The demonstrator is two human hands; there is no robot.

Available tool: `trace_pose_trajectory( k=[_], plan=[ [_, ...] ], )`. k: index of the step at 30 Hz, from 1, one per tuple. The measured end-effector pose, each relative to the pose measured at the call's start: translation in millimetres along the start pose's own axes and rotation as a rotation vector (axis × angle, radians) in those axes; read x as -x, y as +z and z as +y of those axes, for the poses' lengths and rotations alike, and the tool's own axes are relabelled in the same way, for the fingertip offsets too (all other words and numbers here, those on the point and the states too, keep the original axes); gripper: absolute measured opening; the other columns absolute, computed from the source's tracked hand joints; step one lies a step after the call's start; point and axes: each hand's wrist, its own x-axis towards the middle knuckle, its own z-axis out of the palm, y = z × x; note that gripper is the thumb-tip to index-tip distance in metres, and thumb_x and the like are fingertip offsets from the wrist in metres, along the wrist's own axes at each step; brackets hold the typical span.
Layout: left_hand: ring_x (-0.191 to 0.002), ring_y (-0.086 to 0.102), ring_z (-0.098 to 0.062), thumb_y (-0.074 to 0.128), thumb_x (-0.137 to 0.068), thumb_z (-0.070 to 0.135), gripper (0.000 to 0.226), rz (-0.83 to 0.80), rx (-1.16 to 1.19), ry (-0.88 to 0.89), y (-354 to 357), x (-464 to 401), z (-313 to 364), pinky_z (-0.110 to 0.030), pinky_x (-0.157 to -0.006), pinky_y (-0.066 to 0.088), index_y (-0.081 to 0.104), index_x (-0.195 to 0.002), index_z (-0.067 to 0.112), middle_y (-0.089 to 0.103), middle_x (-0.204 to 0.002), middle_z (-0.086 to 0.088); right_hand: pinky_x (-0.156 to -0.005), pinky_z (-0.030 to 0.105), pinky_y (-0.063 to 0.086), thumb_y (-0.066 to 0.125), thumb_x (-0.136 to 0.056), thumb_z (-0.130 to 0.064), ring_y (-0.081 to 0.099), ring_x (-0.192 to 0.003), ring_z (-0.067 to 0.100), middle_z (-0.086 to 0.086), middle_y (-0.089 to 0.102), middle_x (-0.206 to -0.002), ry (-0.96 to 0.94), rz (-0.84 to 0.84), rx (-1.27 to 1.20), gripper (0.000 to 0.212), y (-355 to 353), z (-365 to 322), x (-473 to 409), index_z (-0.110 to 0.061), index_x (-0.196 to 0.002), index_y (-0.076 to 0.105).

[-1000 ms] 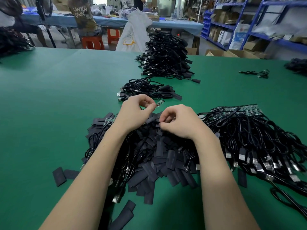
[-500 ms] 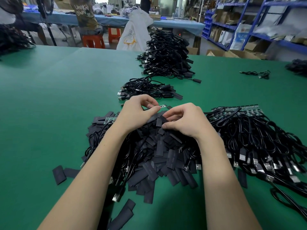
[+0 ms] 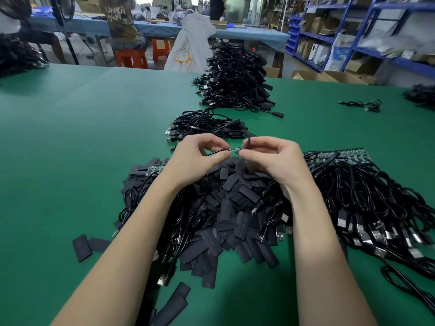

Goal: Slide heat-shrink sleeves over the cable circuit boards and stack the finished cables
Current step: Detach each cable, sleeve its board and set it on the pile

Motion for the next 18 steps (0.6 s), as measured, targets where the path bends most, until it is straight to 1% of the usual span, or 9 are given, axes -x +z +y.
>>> trace_pose_trajectory(
  k=[1, 4, 6, 8, 9, 10, 12, 14, 18],
  plan=[
    [-0.054, 0.043, 0.0, 0.079, -0.085, 0.035, 0.008, -0.013, 0.031, 0.002, -1, 0, 1, -0.024, -0.065, 0.041, 0.076, -0.092, 0.035, 0.071, -0.087, 0.01, -0.076, 0.026, 0.061, 0.089, -0.072, -0.006, 0.076, -0.082, 0.015, 0.003, 0.08, -0.088, 0.011, 0.022, -0.09, 0.024, 0, -1, 0, -0.016, -0.092, 0.079],
    [-0.058, 0.046, 0.0, 0.08, -0.086, 0.029, 0.009, -0.045, 0.142, 0.01, -2, 1, 3, -0.02, -0.066, 0.042, 0.078, -0.094, 0.032, 0.071, -0.085, 0.013, -0.072, 0.021, 0.059, 0.085, -0.075, -0.001, 0.074, -0.08, 0.012, 0.004, 0.08, -0.089, 0.05, 0.068, -0.292, 0.021, 1, -5, 1, -0.013, -0.091, 0.079],
    [-0.065, 0.051, -0.001, 0.08, -0.086, 0.025, 0.009, -0.066, 0.2, 0.017, -2, 2, 4, -0.018, -0.067, 0.043, 0.078, -0.094, 0.03, 0.072, -0.085, 0.015, -0.073, 0.019, 0.057, 0.084, -0.077, -0.001, 0.073, -0.081, 0.01, 0.002, 0.079, -0.088, 0.061, 0.081, -0.365, 0.018, 1, -7, 1, -0.014, -0.089, 0.079],
    [-0.073, 0.056, -0.007, 0.08, -0.086, 0.022, 0.009, -0.086, 0.275, 0.011, -3, 2, 5, -0.02, -0.069, 0.044, 0.079, -0.095, 0.027, 0.072, -0.086, 0.012, -0.074, 0.017, 0.057, 0.082, -0.078, -0.003, 0.072, -0.079, 0.006, -0.001, 0.078, -0.086, 0.069, 0.071, -0.415, 0.016, 0, -9, 2, -0.016, -0.088, 0.079],
    [-0.075, 0.056, -0.011, 0.08, -0.086, 0.022, 0.01, -0.091, 0.313, 0.004, -3, 2, 5, -0.021, -0.067, 0.044, 0.079, -0.094, 0.026, 0.072, -0.085, 0.01, -0.072, 0.015, 0.056, 0.082, -0.079, -0.004, 0.071, -0.077, 0.004, -0.003, 0.078, -0.085, 0.079, 0.062, -0.44, 0.015, 0, -10, 3, -0.016, -0.088, 0.078],
    [-0.075, 0.056, -0.012, 0.08, -0.086, 0.021, 0.01, -0.091, 0.348, 0.001, -3, 1, 6, -0.019, -0.064, 0.044, 0.079, -0.094, 0.027, 0.072, -0.084, 0.009, -0.07, 0.014, 0.055, 0.081, -0.08, -0.005, 0.07, -0.075, 0.003, -0.003, 0.078, -0.085, 0.092, 0.053, -0.463, 0.015, 0, -11, 3, -0.016, -0.089, 0.078],
    [-0.075, 0.06, -0.006, 0.08, -0.086, 0.021, 0.011, -0.079, 0.387, 0.01, -3, 1, 8, -0.014, -0.059, 0.044, 0.079, -0.093, 0.029, 0.072, -0.083, 0.011, -0.068, 0.013, 0.054, 0.081, -0.08, -0.005, 0.07, -0.075, 0.003, -0.003, 0.078, -0.088, 0.123, 0.038, -0.517, 0.015, 1, -12, 3, -0.017, -0.088, 0.078],
    [-0.076, 0.062, 0.0, 0.08, -0.086, 0.023, 0.012, -0.065, 0.391, 0.025, -2, 1, 9, -0.012, -0.059, 0.045, 0.079, -0.093, 0.033, 0.073, -0.084, 0.012, -0.067, 0.012, 0.053, 0.079, -0.081, -0.003, 0.07, -0.077, 0.005, -0.001, 0.077, -0.09, 0.152, 0.026, -0.582, 0.015, 4, -11, 3, -0.017, -0.087, 0.079],
    [-0.077, 0.063, 0.002, 0.081, -0.085, 0.027, 0.011, -0.035, 0.401, 0.023, -1, 1, 9, -0.013, -0.059, 0.047, 0.079, -0.094, 0.034, 0.075, -0.087, 0.012, -0.067, 0.012, 0.053, 0.077, -0.083, -0.002, 0.07, -0.077, 0.006, 0.0, 0.077, -0.09, 0.179, 0.006, -0.694, 0.014, 8, -10, 3, -0.014, -0.089, 0.078]
  ],
)
